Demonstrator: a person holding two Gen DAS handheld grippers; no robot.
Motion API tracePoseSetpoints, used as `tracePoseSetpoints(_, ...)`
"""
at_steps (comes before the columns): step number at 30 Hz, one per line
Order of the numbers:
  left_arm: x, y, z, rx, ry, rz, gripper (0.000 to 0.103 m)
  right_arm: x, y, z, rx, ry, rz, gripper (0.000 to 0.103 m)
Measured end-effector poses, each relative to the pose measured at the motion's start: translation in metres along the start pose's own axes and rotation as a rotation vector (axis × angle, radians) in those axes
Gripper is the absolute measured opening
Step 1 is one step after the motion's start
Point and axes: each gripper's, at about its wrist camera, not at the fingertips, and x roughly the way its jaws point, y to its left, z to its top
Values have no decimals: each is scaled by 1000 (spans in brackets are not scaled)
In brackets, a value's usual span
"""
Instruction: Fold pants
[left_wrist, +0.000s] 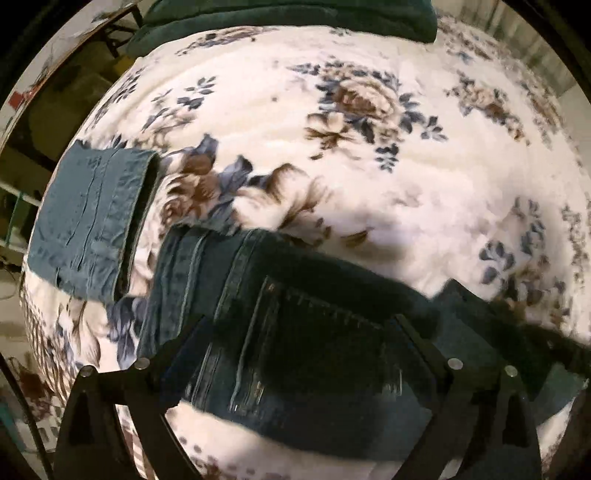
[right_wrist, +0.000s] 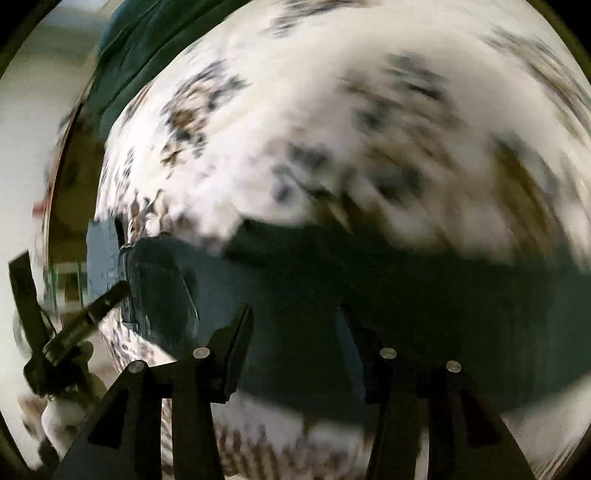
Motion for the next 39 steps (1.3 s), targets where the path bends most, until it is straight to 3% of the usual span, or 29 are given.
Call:
tracePoseSetpoints(2,11,-1,6,-3,17,30,97,29,16,32,-117,85,-9,48)
tracePoseSetpoints(5,24,5,9,-46,46,61,97,70,36,45,-294,220,-77,43)
tracePoseSetpoints(6,29,9,7,-67,57,67,97,82,39,43,-337,267,-94,35)
tracePoseSetpoints(8,34,17,3,-96,70,77,97,86,40,39,-380,274,-103,10)
tracePoseSetpoints(10,39,27,-4,-129,83,82,97,73,32,41,-327,225,-70,2)
tracePoseSetpoints(13,42,40,-13,-181,93,62,97,36,10,50,-222,65,-40,1)
tracePoseSetpoints(17,34,56,-19,-242,83,23,97,44,-13,56,-70,102,27,1)
tracePoseSetpoints(21,23,87,-21,-340,48,-26,96,49,-40,64,81,202,176,9)
tracePoseSetpoints(23,21,106,-18,-400,35,-64,96,46,-46,67,96,218,193,21)
tracePoseSetpoints(25,22,121,-11,-432,28,-88,96,39,-46,67,82,200,151,50)
tracePoseSetpoints(30,50,117,22,-345,87,-136,96,45,-41,71,68,230,150,53)
tracePoseSetpoints(32,75,115,35,-317,147,-213,96,61,-31,75,67,251,149,53)
tracePoseSetpoints(33,79,116,36,-321,152,-235,91,68,-27,76,61,271,142,53)
tracePoseSetpoints(35,77,109,41,-279,133,-284,42,83,-16,79,45,295,129,53)
tracePoseSetpoints(37,66,99,40,-209,96,-249,25,86,-9,78,22,307,132,52)
tracePoseSetpoints(39,53,91,35,-150,57,-195,17,84,-2,76,-6,297,137,36)
